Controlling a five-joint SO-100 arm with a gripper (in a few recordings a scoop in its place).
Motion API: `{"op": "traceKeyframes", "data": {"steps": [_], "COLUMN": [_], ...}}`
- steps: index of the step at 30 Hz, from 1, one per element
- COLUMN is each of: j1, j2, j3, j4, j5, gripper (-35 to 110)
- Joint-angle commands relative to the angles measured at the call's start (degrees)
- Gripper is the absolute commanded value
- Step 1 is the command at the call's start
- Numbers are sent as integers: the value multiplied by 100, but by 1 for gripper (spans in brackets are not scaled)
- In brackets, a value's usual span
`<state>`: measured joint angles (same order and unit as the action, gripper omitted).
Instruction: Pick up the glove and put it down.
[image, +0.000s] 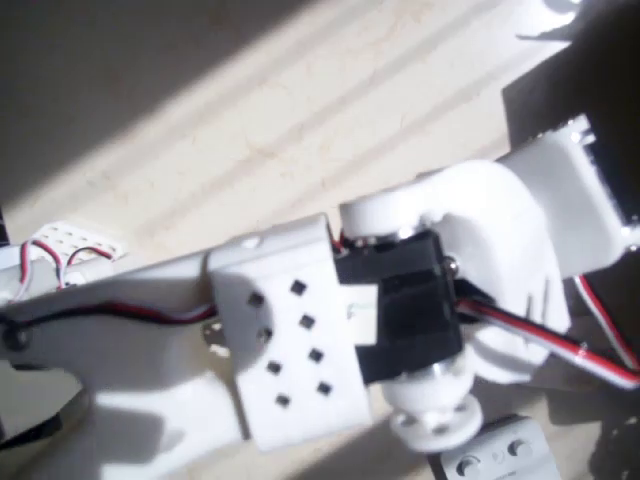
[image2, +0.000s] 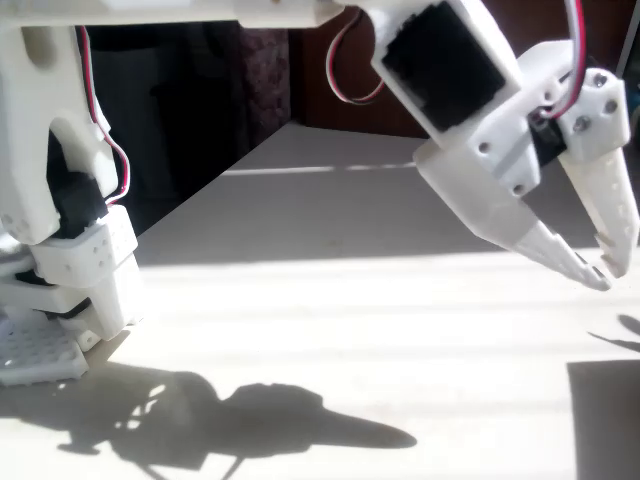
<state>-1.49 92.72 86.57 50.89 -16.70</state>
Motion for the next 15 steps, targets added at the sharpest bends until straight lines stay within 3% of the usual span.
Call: {"op": "traceKeyframes", "data": {"steps": [1, 15], "j1": [-18, -18], "j2": [1362, 5695], "j3": [976, 5010], "j4": [-123, -53], "j5": [44, 44], "gripper": [1, 1]}}
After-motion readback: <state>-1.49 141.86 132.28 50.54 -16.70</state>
